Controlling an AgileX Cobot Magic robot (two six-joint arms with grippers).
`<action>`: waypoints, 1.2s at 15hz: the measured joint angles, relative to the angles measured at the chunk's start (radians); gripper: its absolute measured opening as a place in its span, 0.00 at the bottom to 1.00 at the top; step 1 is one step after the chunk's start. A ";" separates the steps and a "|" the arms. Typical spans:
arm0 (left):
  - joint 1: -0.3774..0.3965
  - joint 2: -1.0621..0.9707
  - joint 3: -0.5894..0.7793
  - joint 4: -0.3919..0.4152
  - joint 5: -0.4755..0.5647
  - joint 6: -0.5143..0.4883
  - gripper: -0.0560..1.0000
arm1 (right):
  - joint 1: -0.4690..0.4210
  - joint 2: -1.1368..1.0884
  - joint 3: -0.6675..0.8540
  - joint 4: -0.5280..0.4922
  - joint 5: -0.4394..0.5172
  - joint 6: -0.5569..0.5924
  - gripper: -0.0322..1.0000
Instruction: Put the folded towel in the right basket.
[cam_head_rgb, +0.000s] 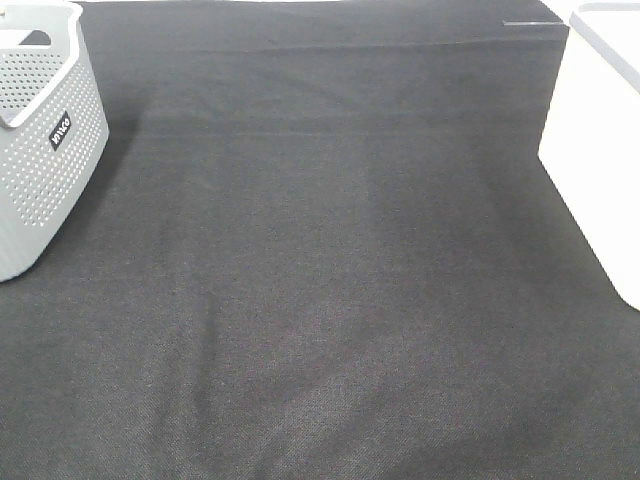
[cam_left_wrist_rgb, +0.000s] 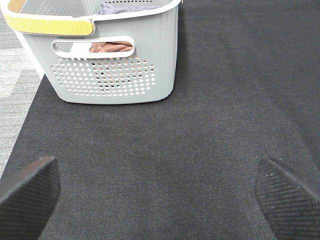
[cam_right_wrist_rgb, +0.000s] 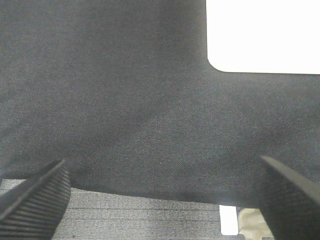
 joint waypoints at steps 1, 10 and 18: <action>0.000 0.000 0.000 0.000 0.000 0.000 0.99 | 0.000 0.000 0.002 0.000 0.000 -0.003 0.97; 0.000 0.000 0.000 -0.003 0.000 0.000 0.99 | 0.000 0.000 0.046 0.002 -0.108 -0.004 0.97; 0.000 0.000 0.000 -0.003 0.000 0.000 0.99 | 0.000 0.000 0.049 0.002 -0.121 -0.004 0.97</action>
